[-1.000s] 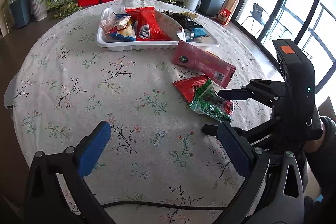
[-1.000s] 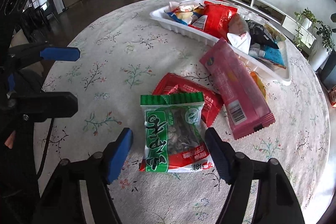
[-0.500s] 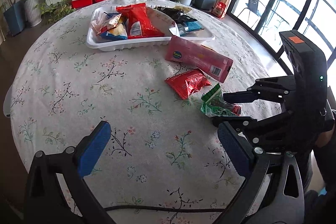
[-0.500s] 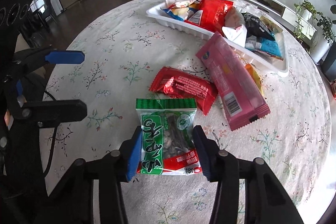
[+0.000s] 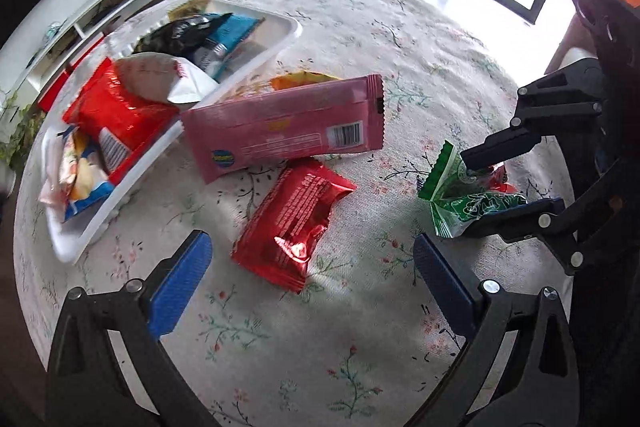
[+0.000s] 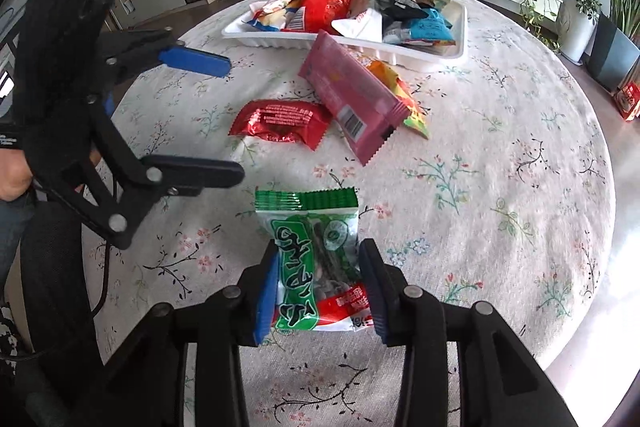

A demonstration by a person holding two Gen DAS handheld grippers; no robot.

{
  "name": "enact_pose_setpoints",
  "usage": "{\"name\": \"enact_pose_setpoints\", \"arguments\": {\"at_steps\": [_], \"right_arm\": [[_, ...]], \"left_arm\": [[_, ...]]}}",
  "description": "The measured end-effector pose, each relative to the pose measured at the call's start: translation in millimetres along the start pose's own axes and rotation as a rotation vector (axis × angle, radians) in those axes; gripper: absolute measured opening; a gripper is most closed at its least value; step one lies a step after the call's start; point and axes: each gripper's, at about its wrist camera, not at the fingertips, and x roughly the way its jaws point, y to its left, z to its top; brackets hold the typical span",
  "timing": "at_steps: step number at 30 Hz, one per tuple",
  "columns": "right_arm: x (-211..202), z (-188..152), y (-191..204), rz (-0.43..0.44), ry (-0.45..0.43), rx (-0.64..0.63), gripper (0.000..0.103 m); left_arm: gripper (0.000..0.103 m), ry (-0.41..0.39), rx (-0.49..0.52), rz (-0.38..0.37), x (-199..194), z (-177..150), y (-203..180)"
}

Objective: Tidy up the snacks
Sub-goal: 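Grasp the green packet with the right gripper while the left gripper moves to the red packet, then close the left gripper on the small red packet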

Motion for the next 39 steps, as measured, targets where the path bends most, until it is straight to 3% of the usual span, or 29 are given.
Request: {"name": "enact_pose_setpoints", "arguments": {"at_steps": [8, 14, 16, 21, 25, 32, 39], "right_arm": [[2, 0, -8, 0.04, -0.021, 0.02, 0.044], [1, -1, -10, 0.052, -0.028, 0.022, 0.045], [1, -1, -9, 0.05, -0.028, 0.023, 0.045], [1, -2, -3, 0.047, -0.024, 0.008, 0.057], [3, -2, 2, 0.02, -0.021, -0.003, 0.058], [0, -2, 3, -0.012, -0.002, -0.027, 0.048], [-4, -3, 4, -0.006, -0.015, -0.014, 0.037]], "left_arm": [[0.087, 0.065, 0.001, -0.056, 23, 12, 17], [0.057, 0.09, -0.016, -0.06, 23, 20, 28], [0.034, 0.092, -0.03, -0.044, 21, 23, 34], [0.029, 0.089, -0.031, -0.032, 19, 22, 30], [0.025, 0.084, -0.044, -0.021, 15, 16, 24], [0.018, 0.04, -0.102, -0.047, 2, -2, 17], [0.017, 0.027, -0.149, -0.07, -8, -23, 13]]}}
